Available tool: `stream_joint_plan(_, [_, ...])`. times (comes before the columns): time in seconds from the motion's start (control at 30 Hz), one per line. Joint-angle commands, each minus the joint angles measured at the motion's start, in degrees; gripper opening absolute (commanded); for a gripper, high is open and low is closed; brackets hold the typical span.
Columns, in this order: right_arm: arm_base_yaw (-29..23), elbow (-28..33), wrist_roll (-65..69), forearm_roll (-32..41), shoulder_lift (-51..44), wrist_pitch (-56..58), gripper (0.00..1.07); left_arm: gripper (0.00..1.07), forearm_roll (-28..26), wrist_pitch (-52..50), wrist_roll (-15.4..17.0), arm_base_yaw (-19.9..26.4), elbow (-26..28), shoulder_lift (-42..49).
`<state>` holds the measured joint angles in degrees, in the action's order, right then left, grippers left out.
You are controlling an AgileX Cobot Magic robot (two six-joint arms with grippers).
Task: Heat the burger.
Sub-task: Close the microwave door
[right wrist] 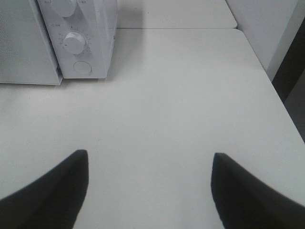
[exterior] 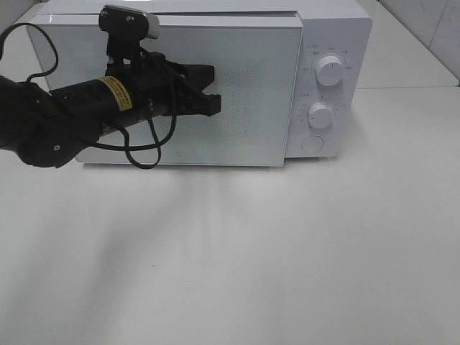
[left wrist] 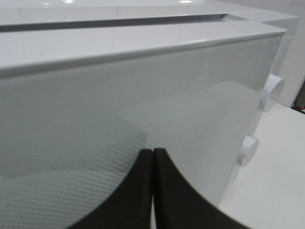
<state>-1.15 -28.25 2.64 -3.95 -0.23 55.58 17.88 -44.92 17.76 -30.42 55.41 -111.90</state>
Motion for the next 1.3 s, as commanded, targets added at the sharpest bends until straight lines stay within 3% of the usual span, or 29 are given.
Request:
stream_joint_plan(0.03, [0.4, 0.2, 0.2, 0.2, -1.7, -0.6, 0.64, 0.00, -5.7, 1.1, -0.3, -0.2, 2.5, -0.7])
stream_joint_plan(0.73, [0.4, 0.2, 0.2, 0.2, -1.7, -0.6, 0.64, 0.00, -8.8, 5.2, -0.5, -4.3, 12.9, -5.0])
stream_joint_plan(1.3, [0.4, 0.2, 0.3, 0.2, -1.7, -0.6, 0.64, 0.00, -9.5, 6.2, -0.5, -5.7, 18.0, -7.2])
